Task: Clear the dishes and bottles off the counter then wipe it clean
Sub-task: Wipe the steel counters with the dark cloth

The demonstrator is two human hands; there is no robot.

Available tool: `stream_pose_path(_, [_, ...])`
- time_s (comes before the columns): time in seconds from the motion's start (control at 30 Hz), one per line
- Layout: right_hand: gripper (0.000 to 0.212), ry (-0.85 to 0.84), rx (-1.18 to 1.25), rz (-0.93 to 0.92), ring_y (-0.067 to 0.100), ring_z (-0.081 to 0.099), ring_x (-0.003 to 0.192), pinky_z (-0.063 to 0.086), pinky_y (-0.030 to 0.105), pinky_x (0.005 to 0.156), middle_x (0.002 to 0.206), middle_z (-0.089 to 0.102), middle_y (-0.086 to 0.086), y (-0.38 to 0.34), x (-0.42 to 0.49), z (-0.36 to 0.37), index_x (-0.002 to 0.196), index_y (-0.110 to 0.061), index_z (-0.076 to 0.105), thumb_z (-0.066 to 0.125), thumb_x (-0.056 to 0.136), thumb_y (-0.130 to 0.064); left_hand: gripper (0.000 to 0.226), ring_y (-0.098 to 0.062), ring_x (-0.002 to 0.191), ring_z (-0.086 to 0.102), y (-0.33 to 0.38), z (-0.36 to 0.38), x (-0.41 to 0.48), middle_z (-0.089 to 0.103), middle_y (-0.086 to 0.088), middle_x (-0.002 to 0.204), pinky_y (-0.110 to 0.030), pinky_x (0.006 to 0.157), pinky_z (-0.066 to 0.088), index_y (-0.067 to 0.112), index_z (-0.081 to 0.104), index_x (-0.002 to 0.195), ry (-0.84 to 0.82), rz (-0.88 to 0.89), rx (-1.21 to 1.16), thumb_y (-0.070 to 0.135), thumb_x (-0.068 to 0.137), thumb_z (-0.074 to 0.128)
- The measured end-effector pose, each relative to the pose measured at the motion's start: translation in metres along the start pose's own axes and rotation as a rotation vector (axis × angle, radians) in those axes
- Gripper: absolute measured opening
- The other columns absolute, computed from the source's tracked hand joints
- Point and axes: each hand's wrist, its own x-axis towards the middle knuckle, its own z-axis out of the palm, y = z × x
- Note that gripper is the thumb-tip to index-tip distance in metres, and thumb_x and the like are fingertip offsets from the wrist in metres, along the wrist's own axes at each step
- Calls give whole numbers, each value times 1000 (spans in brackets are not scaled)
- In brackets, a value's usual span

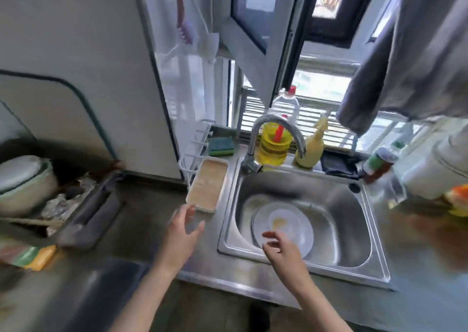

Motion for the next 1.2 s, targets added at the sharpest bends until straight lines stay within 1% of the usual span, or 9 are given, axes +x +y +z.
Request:
stream_pose_path(0.1, [20,56,25,75,14,59,97,42,23,77,103,61,-5,18,32,-39,107,-16,59,55,88,-10,27,-13,99,57,20,31,19,61,2,104,-19,86,40,16,58,107,-58,13,10,8,82,66])
stream_pose_path(0.2, [17,103,55,149,18,62,95,46,26,79,105,64,1,48,64,-83,99,-18,59,57,86,-7,26,-13,95,59,35,86,30,63,1,100,-1,76,36,18,60,103,-168,-1,55,9,80,69])
stream_pose_path(0.33, [19,155,23,217,19,58,98,40,22,77,110,62,9,85,111,-139,105,-9,62,57,87,-8,31,-16,97,59,53,167,58,61,3,101,-23,88,44,18,60,104,-305,-50,82,26,74,66])
stream_pose_path(0.5, [24,189,-126,236,25,53,109,36,23,86,116,56,13,124,186,-180,112,-5,59,54,89,-7,24,-13,96,57,69,256,103,60,-1,107,-3,72,35,11,59,108,-388,-67,109,10,84,63])
stream_pose_path(0.67, [44,338,-401,84,28,37,129,26,32,107,139,42,15,150,270,-200,131,-4,47,58,90,-15,22,-12,97,58,67,304,137,61,1,108,-21,80,40,12,60,107,-414,-39,175,12,85,60])
stream_pose_path(0.77, [52,256,-628,45,30,31,135,22,39,112,145,38,13,165,303,-199,138,-11,43,58,90,-25,21,-11,95,57,65,313,145,61,3,105,-21,80,39,13,61,106,-412,-47,182,11,85,60])
stream_pose_path(0.93, [15,435,-682,-98,38,56,83,41,47,86,91,61,15,168,311,-201,89,-8,66,67,80,-21,20,-13,93,57,69,315,146,62,-1,105,-14,74,34,10,61,105,-401,-56,180,9,86,60])
stream_pose_path(1.03, [12,453,-537,-165,33,53,81,41,50,91,88,61,13,148,299,-218,88,-7,62,54,91,-16,20,-12,92,58,76,312,140,62,-1,107,-17,77,38,11,60,106,-419,-34,175,9,86,60])
stream_pose_path(1.2, [23,122,9,-128,1,49,68,35,19,61,71,52,-10,95,222,-225,77,-26,45,43,99,-18,44,-8,105,53,104,297,135,53,4,118,-24,91,41,17,50,123,-348,17,41,28,84,66])
